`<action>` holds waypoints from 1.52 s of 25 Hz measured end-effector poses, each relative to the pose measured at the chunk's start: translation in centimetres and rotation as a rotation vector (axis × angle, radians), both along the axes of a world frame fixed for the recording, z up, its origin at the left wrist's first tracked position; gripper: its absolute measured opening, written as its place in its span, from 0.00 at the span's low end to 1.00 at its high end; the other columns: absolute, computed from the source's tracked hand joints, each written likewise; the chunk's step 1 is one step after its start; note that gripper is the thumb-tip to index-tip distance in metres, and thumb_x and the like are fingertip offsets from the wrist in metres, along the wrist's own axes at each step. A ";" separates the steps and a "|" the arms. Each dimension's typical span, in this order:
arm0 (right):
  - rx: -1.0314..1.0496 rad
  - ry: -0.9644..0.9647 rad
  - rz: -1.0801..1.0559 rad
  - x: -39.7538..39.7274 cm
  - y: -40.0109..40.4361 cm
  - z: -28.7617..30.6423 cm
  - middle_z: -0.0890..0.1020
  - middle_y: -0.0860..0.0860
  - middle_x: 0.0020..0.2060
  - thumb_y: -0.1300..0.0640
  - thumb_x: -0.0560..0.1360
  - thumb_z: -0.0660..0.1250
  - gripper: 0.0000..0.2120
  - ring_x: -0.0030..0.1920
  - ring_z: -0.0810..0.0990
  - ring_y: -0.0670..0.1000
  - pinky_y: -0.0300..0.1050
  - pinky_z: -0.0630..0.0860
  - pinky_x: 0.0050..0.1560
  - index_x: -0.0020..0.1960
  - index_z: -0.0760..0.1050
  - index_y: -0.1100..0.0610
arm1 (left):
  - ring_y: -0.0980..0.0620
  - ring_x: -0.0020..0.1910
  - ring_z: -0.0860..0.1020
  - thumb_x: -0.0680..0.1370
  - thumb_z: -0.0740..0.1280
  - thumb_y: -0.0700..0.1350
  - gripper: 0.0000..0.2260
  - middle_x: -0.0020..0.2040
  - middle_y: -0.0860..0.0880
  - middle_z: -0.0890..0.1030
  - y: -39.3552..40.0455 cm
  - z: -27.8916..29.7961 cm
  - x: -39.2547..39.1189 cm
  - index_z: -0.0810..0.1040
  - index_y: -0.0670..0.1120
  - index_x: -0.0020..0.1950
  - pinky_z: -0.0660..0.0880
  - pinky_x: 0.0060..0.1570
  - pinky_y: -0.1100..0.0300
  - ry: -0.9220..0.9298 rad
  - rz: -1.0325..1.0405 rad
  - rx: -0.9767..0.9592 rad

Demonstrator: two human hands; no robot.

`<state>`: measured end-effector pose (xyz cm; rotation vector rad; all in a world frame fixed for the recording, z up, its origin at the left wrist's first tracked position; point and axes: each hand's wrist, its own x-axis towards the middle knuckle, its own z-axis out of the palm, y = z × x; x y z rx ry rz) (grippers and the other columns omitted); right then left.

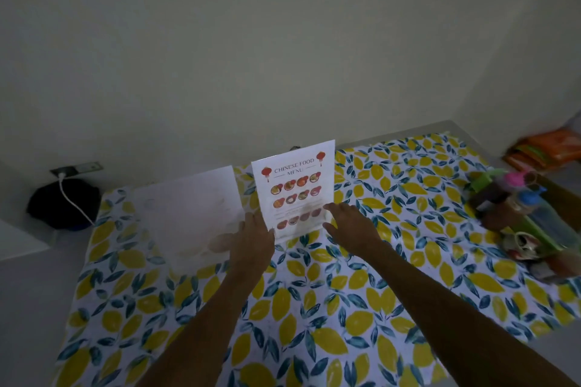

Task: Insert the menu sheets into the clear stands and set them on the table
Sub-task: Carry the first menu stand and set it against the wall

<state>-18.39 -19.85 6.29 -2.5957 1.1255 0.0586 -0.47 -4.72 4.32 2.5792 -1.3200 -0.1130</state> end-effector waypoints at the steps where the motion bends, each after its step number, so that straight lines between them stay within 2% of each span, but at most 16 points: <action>1: 0.024 -0.001 -0.003 -0.1 -1.2 -0.6 0.73 0.57 0.65 0.47 0.80 0.60 0.23 0.65 0.72 0.60 0.58 0.76 0.58 0.72 0.64 0.53 | 0.40 0.54 0.78 0.78 0.64 0.52 0.24 0.59 0.39 0.76 -1.1 -0.6 -0.2 0.67 0.38 0.68 0.79 0.46 0.47 0.015 0.047 0.001; 4: 0.082 -0.030 -0.061 0.5 -4.8 -2.2 0.73 0.60 0.65 0.47 0.79 0.61 0.27 0.65 0.72 0.61 0.59 0.75 0.59 0.73 0.60 0.60 | 0.40 0.56 0.78 0.79 0.60 0.50 0.23 0.61 0.37 0.76 -3.8 -2.0 -0.7 0.63 0.37 0.68 0.79 0.48 0.47 0.084 0.185 0.004; 6: 0.133 -0.076 -0.115 1.2 -6.3 -2.9 0.75 0.61 0.64 0.50 0.78 0.63 0.28 0.64 0.73 0.62 0.58 0.75 0.58 0.72 0.58 0.62 | 0.38 0.55 0.80 0.79 0.61 0.48 0.23 0.61 0.36 0.77 -4.8 -2.3 -1.0 0.62 0.37 0.69 0.80 0.49 0.44 0.167 0.274 -0.047; 9: 0.198 -0.142 -0.137 2.1 -8.2 -4.1 0.77 0.62 0.59 0.51 0.78 0.63 0.25 0.60 0.77 0.63 0.57 0.76 0.53 0.70 0.60 0.60 | 0.37 0.53 0.81 0.80 0.61 0.48 0.21 0.58 0.37 0.79 -6.2 -2.1 -1.6 0.63 0.38 0.69 0.79 0.51 0.44 0.258 0.411 -0.095; 12: 0.215 -0.224 -0.136 2.7 -8.8 -5.1 0.79 0.62 0.55 0.53 0.79 0.61 0.17 0.56 0.79 0.62 0.54 0.77 0.50 0.63 0.66 0.61 | 0.36 0.51 0.80 0.81 0.59 0.47 0.21 0.56 0.35 0.79 -6.3 -1.9 -1.7 0.62 0.37 0.70 0.78 0.50 0.45 0.200 0.426 -0.056; 14: 0.179 -0.270 -0.157 2.5 -9.0 -5.0 0.81 0.61 0.51 0.54 0.80 0.60 0.12 0.52 0.80 0.62 0.51 0.76 0.45 0.57 0.70 0.62 | 0.35 0.49 0.80 0.81 0.59 0.44 0.17 0.53 0.35 0.80 -6.0 -1.6 -1.3 0.64 0.38 0.68 0.79 0.47 0.44 0.212 0.411 -0.074; 18: 0.113 -0.331 -0.156 0.2 -9.8 -3.0 0.81 0.60 0.46 0.55 0.80 0.61 0.10 0.48 0.80 0.60 0.50 0.74 0.42 0.51 0.72 0.62 | 0.37 0.42 0.81 0.81 0.59 0.44 0.13 0.48 0.38 0.81 -5.9 0.0 -1.9 0.64 0.41 0.63 0.80 0.41 0.46 0.183 0.312 -0.118; 20: 0.086 -0.362 -0.178 -1.4 -10.1 -1.4 0.81 0.60 0.44 0.55 0.80 0.61 0.10 0.47 0.80 0.60 0.50 0.74 0.42 0.50 0.72 0.62 | 0.39 0.43 0.81 0.80 0.60 0.43 0.13 0.48 0.40 0.81 -6.4 1.1 -2.9 0.66 0.40 0.63 0.79 0.40 0.49 0.205 0.242 -0.166; 23: 0.045 -0.388 -0.214 -4.2 -10.8 1.2 0.82 0.61 0.45 0.55 0.79 0.63 0.10 0.47 0.80 0.61 0.51 0.75 0.44 0.50 0.73 0.63 | 0.44 0.42 0.81 0.79 0.60 0.43 0.12 0.49 0.42 0.82 -7.9 2.9 -4.1 0.68 0.45 0.62 0.79 0.41 0.49 0.305 0.155 -0.258; 25: -0.006 -0.393 -0.253 -6.5 -11.4 3.0 0.82 0.61 0.45 0.55 0.79 0.63 0.10 0.47 0.80 0.61 0.51 0.76 0.44 0.50 0.73 0.63 | 0.44 0.42 0.79 0.79 0.61 0.43 0.10 0.49 0.40 0.81 -9.4 4.5 -5.4 0.70 0.42 0.59 0.75 0.39 0.52 0.293 0.106 -0.285; 27: -0.045 -0.399 -0.293 -9.2 -12.3 4.7 0.82 0.61 0.44 0.55 0.79 0.63 0.11 0.46 0.80 0.61 0.50 0.75 0.42 0.49 0.73 0.63 | 0.40 0.44 0.81 0.78 0.64 0.40 0.09 0.48 0.39 0.82 -11.4 6.1 -6.9 0.70 0.41 0.57 0.75 0.39 0.51 0.285 0.060 -0.302; 30: -0.102 -0.382 -0.332 -12.9 -14.7 7.2 0.82 0.60 0.42 0.54 0.79 0.63 0.11 0.44 0.81 0.61 0.48 0.72 0.39 0.47 0.73 0.63 | 0.42 0.45 0.82 0.78 0.64 0.41 0.09 0.50 0.42 0.83 -14.8 8.2 -9.3 0.70 0.45 0.58 0.79 0.42 0.48 0.294 -0.043 -0.326; 33: -0.152 -0.395 -0.382 -16.0 -18.4 9.9 0.82 0.60 0.42 0.54 0.79 0.64 0.11 0.44 0.81 0.61 0.47 0.71 0.38 0.47 0.73 0.62 | 0.40 0.43 0.81 0.78 0.64 0.42 0.07 0.47 0.40 0.82 -19.2 10.2 -11.6 0.70 0.44 0.55 0.79 0.41 0.45 0.288 -0.107 -0.354; 38: -0.247 -0.395 -0.409 -21.4 -27.7 12.1 0.84 0.62 0.42 0.54 0.77 0.66 0.11 0.45 0.81 0.64 0.52 0.77 0.43 0.48 0.76 0.63 | 0.40 0.41 0.80 0.78 0.65 0.45 0.07 0.43 0.41 0.81 -28.7 11.9 -16.0 0.67 0.45 0.50 0.79 0.40 0.44 0.241 -0.182 -0.358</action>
